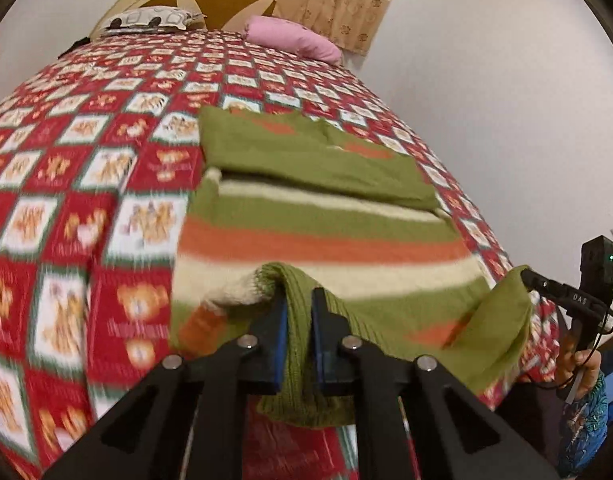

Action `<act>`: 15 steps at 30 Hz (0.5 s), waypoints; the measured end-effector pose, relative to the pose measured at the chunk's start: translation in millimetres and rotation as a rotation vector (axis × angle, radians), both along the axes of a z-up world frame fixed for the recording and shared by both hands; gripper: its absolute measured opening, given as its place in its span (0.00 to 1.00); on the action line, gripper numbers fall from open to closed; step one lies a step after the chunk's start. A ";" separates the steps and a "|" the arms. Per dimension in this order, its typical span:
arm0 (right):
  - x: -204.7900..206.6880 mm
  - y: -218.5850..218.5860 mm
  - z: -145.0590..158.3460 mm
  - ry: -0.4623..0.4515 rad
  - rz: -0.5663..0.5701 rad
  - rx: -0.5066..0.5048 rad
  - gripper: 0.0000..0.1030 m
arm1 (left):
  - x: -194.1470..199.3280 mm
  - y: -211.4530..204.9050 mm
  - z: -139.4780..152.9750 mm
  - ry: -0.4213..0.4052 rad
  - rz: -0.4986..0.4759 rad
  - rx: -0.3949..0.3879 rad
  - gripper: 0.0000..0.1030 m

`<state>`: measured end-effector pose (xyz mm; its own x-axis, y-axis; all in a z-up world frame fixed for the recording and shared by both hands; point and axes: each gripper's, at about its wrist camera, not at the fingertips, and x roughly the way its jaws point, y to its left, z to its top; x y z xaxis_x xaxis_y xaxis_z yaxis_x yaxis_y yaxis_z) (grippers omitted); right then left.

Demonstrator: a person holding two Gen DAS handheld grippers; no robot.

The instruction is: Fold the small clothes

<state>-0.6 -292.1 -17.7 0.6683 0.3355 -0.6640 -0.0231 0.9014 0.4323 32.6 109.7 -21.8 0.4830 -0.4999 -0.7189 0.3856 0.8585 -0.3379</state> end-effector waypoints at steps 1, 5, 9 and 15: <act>9.9 -4.8 -2.9 0.003 -0.020 0.003 0.10 | 8.9 -1.7 0.1 -0.002 0.000 0.005 0.11; 51.4 -22.0 -33.8 0.062 -0.102 0.038 0.10 | 44.8 -6.5 -11.3 0.066 -0.007 0.032 0.15; 68.1 -22.8 -57.8 0.107 -0.125 0.028 0.10 | 68.7 4.6 -7.2 0.067 0.036 0.070 0.32; 68.6 -25.7 -59.1 0.085 -0.130 0.048 0.12 | 64.1 16.0 11.3 -0.084 0.003 0.116 0.65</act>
<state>68.0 -317.8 -76.8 0.6502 0.2824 -0.7053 0.1312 0.8727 0.4703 96.6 125.7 -10.5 0.5454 -0.4140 -0.7288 0.4056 0.8913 -0.2027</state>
